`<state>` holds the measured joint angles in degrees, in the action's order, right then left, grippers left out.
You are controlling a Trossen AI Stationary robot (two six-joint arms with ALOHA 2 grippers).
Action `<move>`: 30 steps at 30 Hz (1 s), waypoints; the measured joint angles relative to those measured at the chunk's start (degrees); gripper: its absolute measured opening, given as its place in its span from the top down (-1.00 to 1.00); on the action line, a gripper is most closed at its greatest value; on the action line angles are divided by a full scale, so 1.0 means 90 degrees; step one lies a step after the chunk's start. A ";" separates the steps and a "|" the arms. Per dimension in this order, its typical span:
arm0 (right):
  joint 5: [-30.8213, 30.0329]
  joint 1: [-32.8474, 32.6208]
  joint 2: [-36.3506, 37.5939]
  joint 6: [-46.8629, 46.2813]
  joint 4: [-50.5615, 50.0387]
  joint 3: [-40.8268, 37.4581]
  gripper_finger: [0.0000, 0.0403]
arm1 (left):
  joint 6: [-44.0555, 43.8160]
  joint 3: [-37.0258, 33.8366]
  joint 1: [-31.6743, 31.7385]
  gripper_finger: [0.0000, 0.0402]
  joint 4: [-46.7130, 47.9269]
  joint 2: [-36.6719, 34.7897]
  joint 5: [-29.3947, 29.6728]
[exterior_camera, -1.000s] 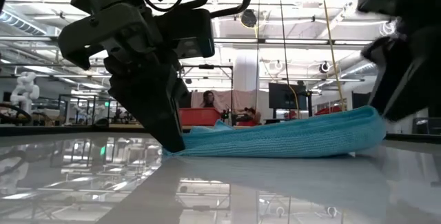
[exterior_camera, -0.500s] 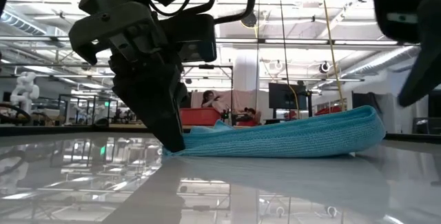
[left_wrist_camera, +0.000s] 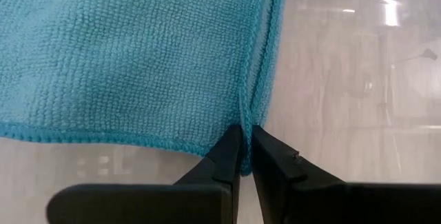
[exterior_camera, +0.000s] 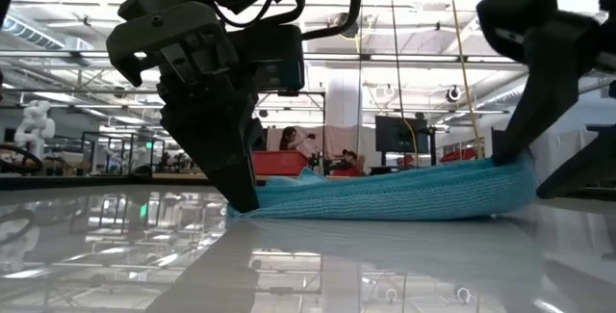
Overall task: Roll towel
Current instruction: Roll the blue microfiber towel
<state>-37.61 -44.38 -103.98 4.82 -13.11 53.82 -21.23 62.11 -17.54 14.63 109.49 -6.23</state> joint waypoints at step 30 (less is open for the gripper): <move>0.1489 0.0730 0.0015 -0.2437 -0.0577 0.0002 0.95 | 0.0766 -0.0015 -0.0152 0.80 0.0192 -0.1156 0.0493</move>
<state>-24.21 -37.82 -103.85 -17.11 -18.31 53.84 -14.34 61.98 -18.91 16.36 99.09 -1.79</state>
